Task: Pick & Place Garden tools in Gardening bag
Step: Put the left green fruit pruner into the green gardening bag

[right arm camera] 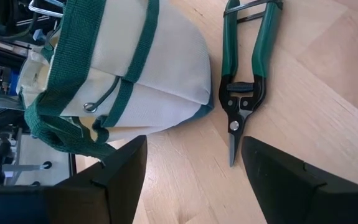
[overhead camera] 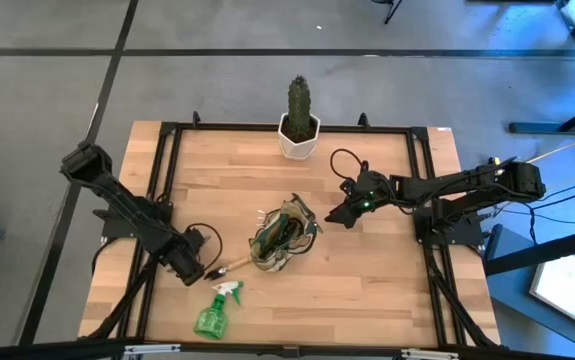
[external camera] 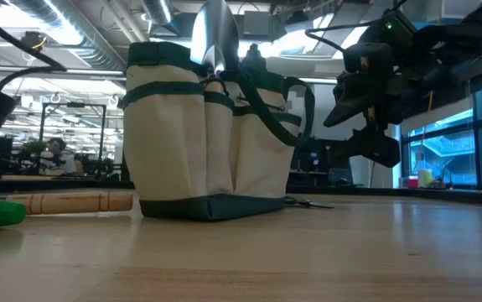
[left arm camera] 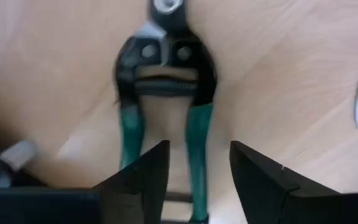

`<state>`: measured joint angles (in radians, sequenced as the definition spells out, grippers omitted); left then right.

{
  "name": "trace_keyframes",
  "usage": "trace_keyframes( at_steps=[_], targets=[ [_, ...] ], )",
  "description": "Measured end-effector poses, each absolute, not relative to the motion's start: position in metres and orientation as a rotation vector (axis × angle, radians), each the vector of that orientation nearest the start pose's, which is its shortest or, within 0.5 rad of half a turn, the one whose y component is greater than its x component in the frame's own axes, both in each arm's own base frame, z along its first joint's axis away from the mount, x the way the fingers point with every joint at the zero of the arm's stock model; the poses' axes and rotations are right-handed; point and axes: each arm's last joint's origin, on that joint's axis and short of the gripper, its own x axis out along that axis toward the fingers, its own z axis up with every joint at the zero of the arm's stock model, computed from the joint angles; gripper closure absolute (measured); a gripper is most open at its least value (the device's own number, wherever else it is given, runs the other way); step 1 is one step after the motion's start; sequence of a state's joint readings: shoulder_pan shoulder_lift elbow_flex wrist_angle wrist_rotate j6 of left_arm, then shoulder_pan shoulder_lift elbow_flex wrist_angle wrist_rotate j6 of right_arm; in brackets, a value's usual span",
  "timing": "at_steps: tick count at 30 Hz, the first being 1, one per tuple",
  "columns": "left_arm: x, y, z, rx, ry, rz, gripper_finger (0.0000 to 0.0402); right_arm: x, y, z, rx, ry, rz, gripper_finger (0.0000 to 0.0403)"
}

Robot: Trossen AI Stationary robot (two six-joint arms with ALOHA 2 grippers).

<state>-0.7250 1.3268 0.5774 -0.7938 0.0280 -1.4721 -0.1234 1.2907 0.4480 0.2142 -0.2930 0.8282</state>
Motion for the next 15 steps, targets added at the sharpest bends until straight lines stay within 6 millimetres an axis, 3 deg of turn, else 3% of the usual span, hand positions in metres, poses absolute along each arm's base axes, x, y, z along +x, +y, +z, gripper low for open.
trace_keyframes(
  at_steps=[5, 11, 15],
  targets=[
    [0.1370, -0.1224, 0.1362, -0.610, 1.502, 0.545, 0.0290, 0.2313, -0.0197, 0.1582, 0.939, 0.659, -0.088, 0.0139],
    [0.1369, -0.1228, 0.1360, -0.617, 1.517, 0.541, 0.0377, 0.2313, -0.0195, 0.1583, 0.941, 0.662, -0.082, 0.0139],
    [0.1370, -0.1227, 0.1401, -0.646, 1.490, 0.524, 0.0378, 0.2313, -0.0194, 0.1583, 0.941, 0.663, -0.078, 0.0139]
  ],
)
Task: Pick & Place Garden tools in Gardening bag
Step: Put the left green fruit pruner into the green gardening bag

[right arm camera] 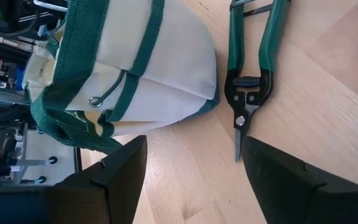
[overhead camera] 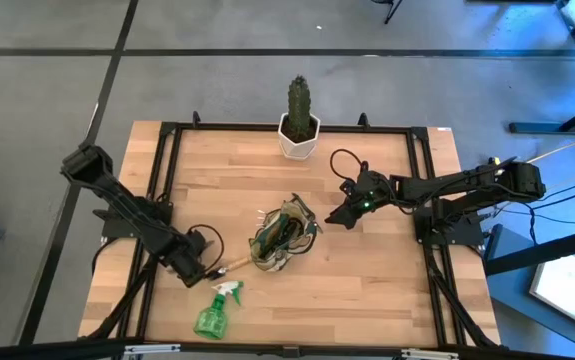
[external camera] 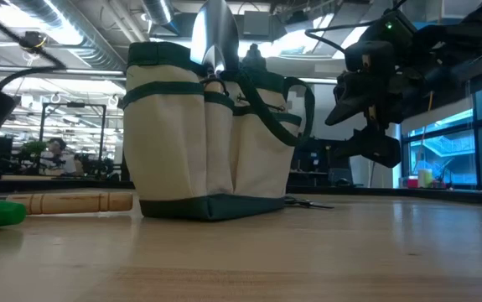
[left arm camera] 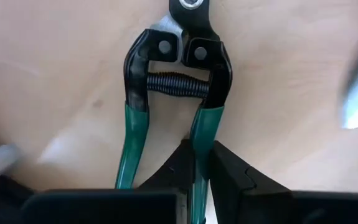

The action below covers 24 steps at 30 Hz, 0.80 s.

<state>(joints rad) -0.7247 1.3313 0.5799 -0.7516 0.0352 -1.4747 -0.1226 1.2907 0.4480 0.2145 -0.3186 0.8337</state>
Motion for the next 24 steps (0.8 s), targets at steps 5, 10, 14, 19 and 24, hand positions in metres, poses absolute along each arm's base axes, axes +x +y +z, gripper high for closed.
trace_keyframes(
  at_steps=[5, 10, 14, 19, 24],
  targets=[
    [0.143, -0.124, 0.161, -0.710, 1.341, 0.452, 0.0378, 0.232, -0.019, 0.160, 0.945, 0.651, -0.047, 0.0139],
    [0.148, -0.118, 0.190, -0.807, 1.085, 0.420, 0.0378, 0.236, -0.018, 0.166, 0.942, 0.597, 0.016, 0.0139],
    [0.153, -0.110, 0.213, -0.894, 0.824, 0.383, 0.0378, 0.240, -0.017, 0.176, 0.953, 0.517, 0.116, 0.0140],
    [0.158, -0.099, 0.242, -0.939, 0.506, 0.334, 0.0378, 0.244, -0.017, 0.192, 0.975, 0.397, 0.245, 0.0140],
    [0.168, -0.091, 0.269, -0.939, 0.242, 0.263, 0.0378, 0.246, -0.019, 0.210, 1.014, 0.271, 0.388, 0.0140]
  ],
)
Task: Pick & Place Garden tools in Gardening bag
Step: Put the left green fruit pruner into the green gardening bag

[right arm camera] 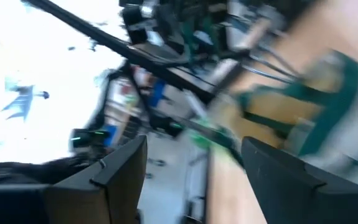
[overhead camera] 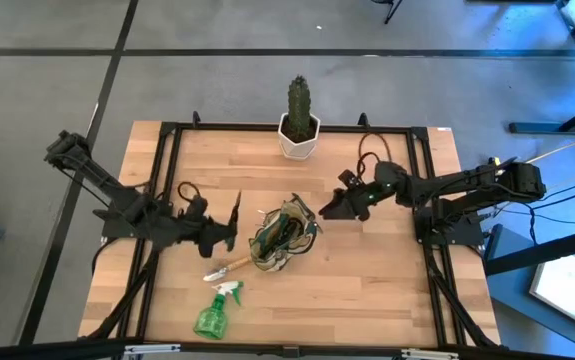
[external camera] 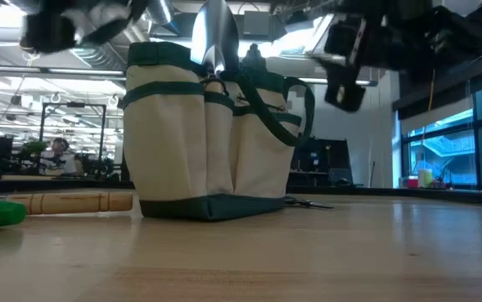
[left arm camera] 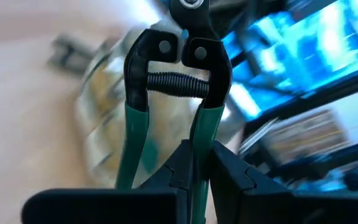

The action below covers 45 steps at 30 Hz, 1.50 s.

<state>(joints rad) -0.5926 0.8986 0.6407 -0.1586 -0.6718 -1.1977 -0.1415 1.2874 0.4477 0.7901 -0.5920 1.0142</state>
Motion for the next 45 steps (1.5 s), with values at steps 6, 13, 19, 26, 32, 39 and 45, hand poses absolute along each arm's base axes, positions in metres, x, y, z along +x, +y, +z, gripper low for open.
trace_keyframes(
  at_steps=[6, 13, 19, 26, 32, 39, 45],
  targets=[
    [0.188, -0.085, 0.307, -0.918, -0.090, 0.095, 0.0378, 0.251, -0.021, 0.246, 1.011, 0.149, 0.593, 0.0140],
    [0.217, -0.077, 0.323, -0.840, -0.335, -0.165, 0.0378, 0.264, -0.021, 0.302, 0.851, 0.039, 0.745, 0.0140],
    [0.249, -0.071, 0.310, -0.866, -0.454, -0.372, 0.0378, 0.276, -0.022, 0.342, 0.745, -0.006, 0.751, 0.0140],
    [0.292, -0.065, 0.311, -0.858, -0.525, -0.542, 0.0378, 0.301, -0.016, 0.349, 0.704, 0.069, 0.815, 0.0154],
    [0.329, -0.063, 0.318, -0.842, -0.504, -0.637, 0.0378, 0.312, -0.012, 0.360, 0.679, -0.006, 0.851, 0.0166],
    [0.346, -0.059, 0.322, -0.830, -0.515, -0.680, 0.0378, 0.315, -0.005, 0.369, 0.670, -0.024, 0.901, 0.0166],
    [0.345, -0.053, 0.324, -0.819, -0.545, -0.683, 0.0378, 0.314, -0.002, 0.377, 0.639, -0.046, 0.928, 0.0162]
  ],
)
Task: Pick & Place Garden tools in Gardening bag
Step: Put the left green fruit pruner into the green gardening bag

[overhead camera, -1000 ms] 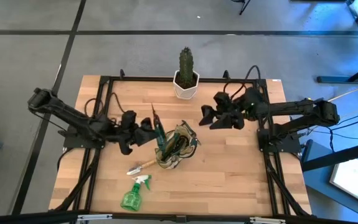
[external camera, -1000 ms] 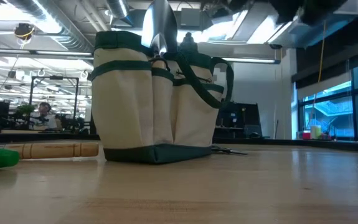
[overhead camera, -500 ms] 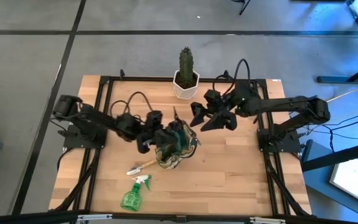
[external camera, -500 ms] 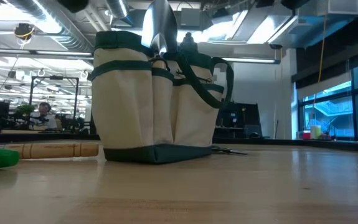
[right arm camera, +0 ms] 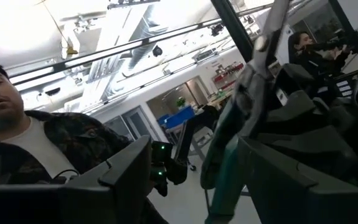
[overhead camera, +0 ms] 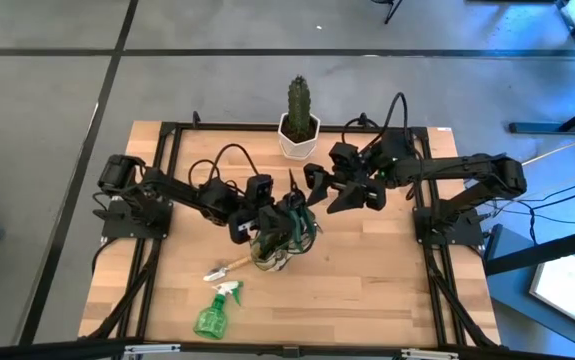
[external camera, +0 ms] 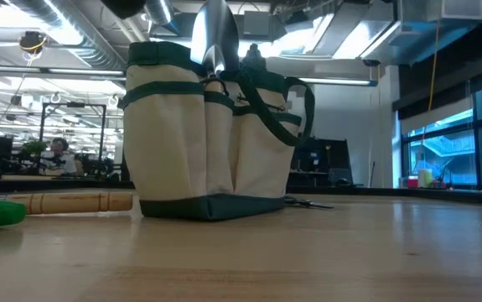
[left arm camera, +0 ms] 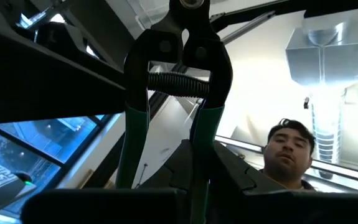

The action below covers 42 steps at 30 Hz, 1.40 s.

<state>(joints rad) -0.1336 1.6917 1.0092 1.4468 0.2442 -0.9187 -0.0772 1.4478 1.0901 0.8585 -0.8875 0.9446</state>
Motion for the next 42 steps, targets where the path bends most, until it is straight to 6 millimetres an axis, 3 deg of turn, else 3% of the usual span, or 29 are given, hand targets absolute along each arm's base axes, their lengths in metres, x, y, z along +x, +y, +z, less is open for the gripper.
trace_keyframes(
  at_steps=[15, 36, 42],
  targets=[
    [0.344, -0.051, 0.326, -0.805, -0.593, -0.639, 0.0378, 0.320, -0.005, 0.366, 0.662, 0.026, 0.857, 0.0158],
    [0.346, -0.051, 0.323, -0.792, -0.556, -0.637, 0.0378, 0.319, -0.007, 0.371, 0.671, -0.029, 0.822, 0.0158],
    [0.347, -0.049, 0.322, -0.792, -0.546, -0.627, 0.0378, 0.332, -0.003, 0.372, 0.685, 0.014, 0.874, 0.0158]
  ],
)
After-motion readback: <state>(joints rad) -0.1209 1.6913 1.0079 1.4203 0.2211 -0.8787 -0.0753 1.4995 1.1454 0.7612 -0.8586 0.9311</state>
